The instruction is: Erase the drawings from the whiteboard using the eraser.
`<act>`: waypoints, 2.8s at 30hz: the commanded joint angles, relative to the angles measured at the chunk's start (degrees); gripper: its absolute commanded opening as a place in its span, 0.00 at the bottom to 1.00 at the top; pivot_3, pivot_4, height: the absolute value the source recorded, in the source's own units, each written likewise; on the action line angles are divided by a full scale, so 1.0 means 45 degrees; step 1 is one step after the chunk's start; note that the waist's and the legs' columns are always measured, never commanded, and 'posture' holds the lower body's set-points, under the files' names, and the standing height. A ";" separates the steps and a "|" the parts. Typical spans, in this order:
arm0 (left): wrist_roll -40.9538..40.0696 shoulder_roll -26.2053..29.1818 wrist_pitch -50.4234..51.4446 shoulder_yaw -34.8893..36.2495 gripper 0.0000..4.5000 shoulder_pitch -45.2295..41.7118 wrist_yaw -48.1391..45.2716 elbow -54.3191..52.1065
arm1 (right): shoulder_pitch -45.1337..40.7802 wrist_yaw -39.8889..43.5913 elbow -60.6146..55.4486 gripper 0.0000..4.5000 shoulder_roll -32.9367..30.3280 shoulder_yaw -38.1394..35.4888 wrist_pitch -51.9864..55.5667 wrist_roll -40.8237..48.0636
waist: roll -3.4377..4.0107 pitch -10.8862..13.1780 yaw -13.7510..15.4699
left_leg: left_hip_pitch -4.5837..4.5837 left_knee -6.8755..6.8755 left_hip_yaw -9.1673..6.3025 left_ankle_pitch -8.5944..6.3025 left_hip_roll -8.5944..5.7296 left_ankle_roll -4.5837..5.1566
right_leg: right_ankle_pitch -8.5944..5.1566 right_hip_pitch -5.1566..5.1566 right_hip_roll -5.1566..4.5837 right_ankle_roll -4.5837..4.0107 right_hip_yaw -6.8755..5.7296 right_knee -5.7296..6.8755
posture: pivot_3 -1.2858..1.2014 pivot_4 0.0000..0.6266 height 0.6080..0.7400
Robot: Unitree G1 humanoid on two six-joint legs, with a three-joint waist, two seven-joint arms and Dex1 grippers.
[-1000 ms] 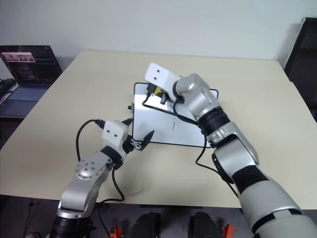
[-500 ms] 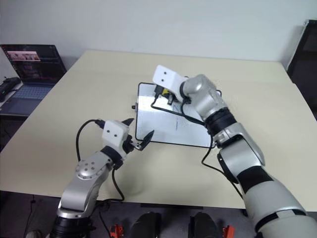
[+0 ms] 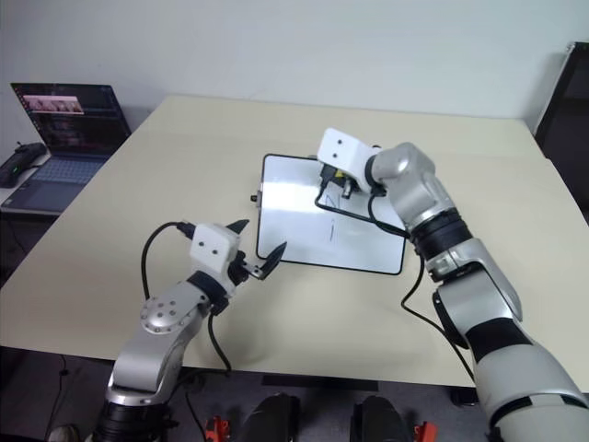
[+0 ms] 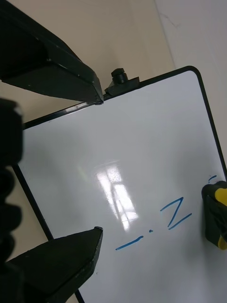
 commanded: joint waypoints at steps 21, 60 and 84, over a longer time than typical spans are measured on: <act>0.0020 -0.0001 -0.0349 -0.0071 1.00 -0.0219 -0.0228 -0.0207 | -0.0138 0.0990 -0.3963 0.24 -0.0233 -0.0403 0.3953 0.0372 | 0.0010 0.0003 -0.0086 | -0.0005 -0.0052 0.0030 0.0008 0.0012 0.0010 | 0.0016 -0.0038 0.0003 0.0000 0.0031 -0.0031 | 0.52 0.24 1.00; 0.0102 -0.0167 -0.0489 -0.0163 1.00 -0.0057 0.0191 -0.0245 | -0.2577 -0.1751 0.5404 0.24 0.2869 -0.0097 -0.2166 -0.0389 | 0.0022 0.0010 -0.0276 | -0.0027 -0.0056 0.0031 0.0009 0.0008 0.0002 | 0.0015 -0.0052 0.0004 -0.0004 0.0023 -0.0031 | 0.52 0.24 1.00; 0.0060 -0.0136 -0.0580 -0.0208 1.00 -0.0264 -0.0038 -0.0056 | -0.2384 -0.1664 0.5799 0.24 0.1494 -0.0295 -0.2385 -0.0578 | 0.0019 0.0008 -0.0241 | -0.0017 -0.0018 0.0017 0.0019 0.0004 0.0006 | 0.0025 -0.0032 0.0005 0.0001 0.0018 -0.0004 | 0.52 0.24 1.00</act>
